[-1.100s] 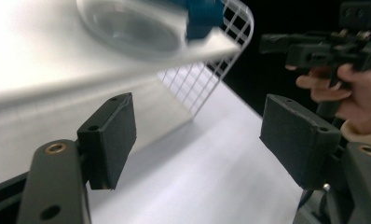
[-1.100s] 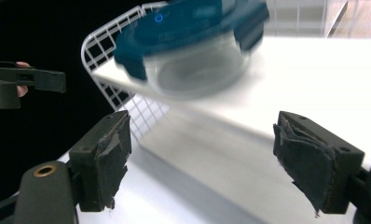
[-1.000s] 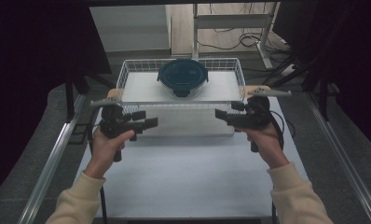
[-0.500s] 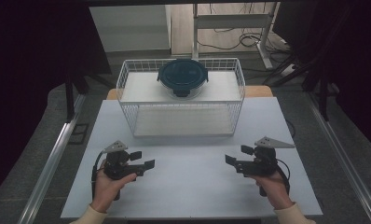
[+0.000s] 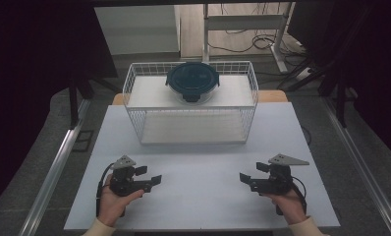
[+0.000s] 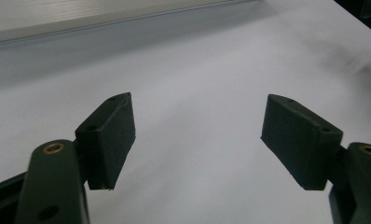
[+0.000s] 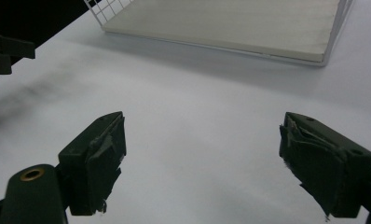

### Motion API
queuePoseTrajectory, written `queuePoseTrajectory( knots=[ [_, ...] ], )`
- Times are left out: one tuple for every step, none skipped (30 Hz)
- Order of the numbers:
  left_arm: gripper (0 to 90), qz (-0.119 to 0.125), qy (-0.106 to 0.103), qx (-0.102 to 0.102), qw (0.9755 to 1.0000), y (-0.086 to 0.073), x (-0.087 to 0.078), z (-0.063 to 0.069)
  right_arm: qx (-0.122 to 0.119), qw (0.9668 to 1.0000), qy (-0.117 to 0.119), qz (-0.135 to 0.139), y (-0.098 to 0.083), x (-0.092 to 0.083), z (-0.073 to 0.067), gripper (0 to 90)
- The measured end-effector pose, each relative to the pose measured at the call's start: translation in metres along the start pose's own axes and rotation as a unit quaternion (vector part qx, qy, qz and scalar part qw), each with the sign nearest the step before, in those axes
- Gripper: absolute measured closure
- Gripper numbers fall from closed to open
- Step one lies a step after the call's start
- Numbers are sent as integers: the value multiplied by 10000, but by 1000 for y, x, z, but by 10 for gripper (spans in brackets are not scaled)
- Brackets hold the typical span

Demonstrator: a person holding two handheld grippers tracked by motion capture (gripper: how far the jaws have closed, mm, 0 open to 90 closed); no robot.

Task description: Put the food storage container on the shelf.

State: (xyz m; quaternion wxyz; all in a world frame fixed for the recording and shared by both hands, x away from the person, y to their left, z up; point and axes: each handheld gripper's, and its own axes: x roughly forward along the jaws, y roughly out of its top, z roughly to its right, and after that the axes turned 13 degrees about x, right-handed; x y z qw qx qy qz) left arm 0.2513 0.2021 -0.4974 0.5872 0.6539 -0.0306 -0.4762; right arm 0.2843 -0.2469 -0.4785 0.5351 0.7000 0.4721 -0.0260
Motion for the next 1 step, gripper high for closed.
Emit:
queuePoseTrajectory(
  knots=[
    [250, 11, 1, -9, 10000, 0, 0, 0, -3, 10000, 13, 31, 0, -1, 0, 141]
  ],
)
